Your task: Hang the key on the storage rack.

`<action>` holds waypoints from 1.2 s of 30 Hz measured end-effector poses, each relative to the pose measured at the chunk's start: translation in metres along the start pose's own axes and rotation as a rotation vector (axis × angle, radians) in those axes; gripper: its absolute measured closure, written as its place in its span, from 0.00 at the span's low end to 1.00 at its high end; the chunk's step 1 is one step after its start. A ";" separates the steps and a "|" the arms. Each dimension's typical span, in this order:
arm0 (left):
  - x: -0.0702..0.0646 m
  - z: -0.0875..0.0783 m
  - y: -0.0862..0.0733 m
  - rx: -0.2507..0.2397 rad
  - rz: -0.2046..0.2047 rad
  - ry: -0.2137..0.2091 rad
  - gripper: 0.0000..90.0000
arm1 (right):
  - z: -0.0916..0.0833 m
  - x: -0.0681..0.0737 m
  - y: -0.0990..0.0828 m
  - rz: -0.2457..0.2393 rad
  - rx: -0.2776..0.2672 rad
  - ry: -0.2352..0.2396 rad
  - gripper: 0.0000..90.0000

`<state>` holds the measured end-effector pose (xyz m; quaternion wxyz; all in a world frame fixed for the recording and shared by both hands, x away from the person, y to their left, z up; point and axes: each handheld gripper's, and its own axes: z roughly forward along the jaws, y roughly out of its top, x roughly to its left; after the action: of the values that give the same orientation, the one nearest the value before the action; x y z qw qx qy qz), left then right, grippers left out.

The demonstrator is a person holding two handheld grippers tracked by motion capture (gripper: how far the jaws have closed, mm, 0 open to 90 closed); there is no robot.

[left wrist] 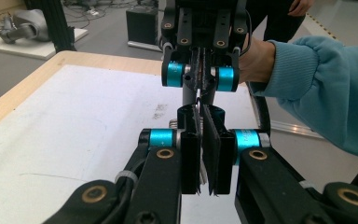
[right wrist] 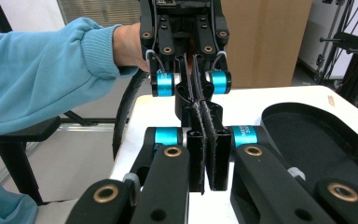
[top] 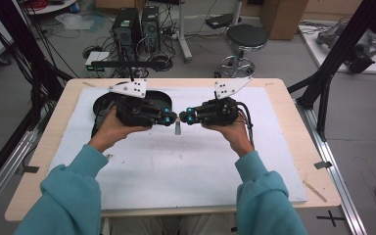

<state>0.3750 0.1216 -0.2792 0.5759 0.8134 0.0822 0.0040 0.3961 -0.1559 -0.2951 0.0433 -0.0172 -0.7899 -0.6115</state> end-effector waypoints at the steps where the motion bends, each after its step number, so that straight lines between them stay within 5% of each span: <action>1: 0.000 0.000 0.000 0.000 0.001 -0.001 0.94 | 0.000 0.000 0.000 -0.001 -0.001 0.000 0.99; 23: 0.000 -0.002 0.000 -0.001 0.004 0.017 0.98 | 0.002 -0.002 -0.001 -0.011 -0.015 0.007 0.97; 24: 0.000 -0.002 0.000 0.004 0.010 0.019 0.98 | 0.002 -0.002 -0.001 -0.015 -0.018 0.004 0.90; 26: 0.000 -0.003 0.000 0.011 0.008 0.025 0.98 | 0.002 -0.003 -0.001 0.016 -0.056 -0.027 0.51; 29: 0.001 -0.007 -0.001 0.007 0.008 0.045 0.98 | 0.001 0.001 -0.002 0.024 -0.070 -0.227 0.00; 30: 0.001 -0.009 -0.001 0.003 0.010 0.049 0.98 | 0.000 0.004 -0.003 0.020 -0.078 -0.304 0.00; 36: 0.007 -0.026 0.006 0.032 0.023 0.103 0.98 | -0.028 0.016 -0.015 0.000 -0.091 -0.420 0.00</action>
<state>0.3803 0.1448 -0.2656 0.5577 0.8221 0.1025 0.0514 0.3799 -0.1873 -0.3011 -0.1230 -0.1460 -0.7532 -0.6295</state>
